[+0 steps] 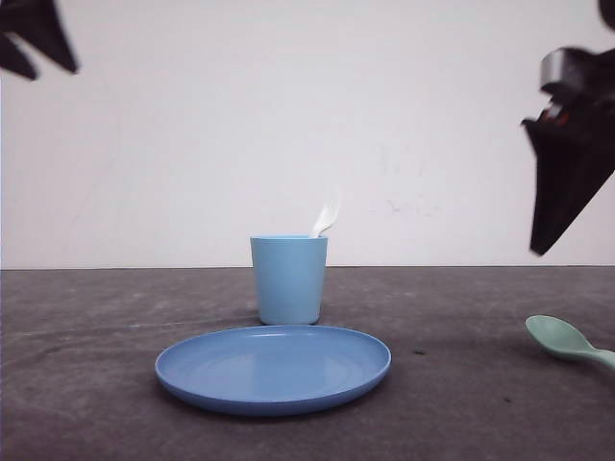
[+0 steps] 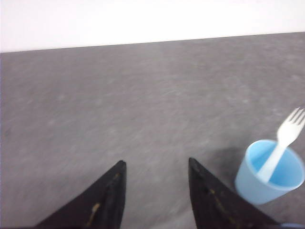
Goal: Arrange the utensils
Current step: 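Open the left gripper and raise it away from the cup, then lower the right gripper onto the mint-green spoon and grasp it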
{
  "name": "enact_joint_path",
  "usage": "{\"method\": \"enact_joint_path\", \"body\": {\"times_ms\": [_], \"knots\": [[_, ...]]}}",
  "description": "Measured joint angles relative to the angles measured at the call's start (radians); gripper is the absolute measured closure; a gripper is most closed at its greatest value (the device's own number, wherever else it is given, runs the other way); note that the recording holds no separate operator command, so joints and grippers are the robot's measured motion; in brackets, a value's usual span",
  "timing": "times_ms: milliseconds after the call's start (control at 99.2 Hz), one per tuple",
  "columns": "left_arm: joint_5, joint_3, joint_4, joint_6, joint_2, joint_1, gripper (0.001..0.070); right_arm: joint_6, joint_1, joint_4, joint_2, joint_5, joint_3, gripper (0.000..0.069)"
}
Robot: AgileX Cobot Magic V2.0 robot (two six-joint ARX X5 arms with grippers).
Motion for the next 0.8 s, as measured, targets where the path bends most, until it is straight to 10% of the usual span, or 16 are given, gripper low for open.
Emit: {"method": "enact_joint_path", "body": {"times_ms": [797], "knots": [[0.003, -0.151, -0.091, 0.000, -0.153, 0.098, 0.0471, 0.046, 0.106, 0.198, 0.252, 0.092, 0.001, 0.0113]]}}
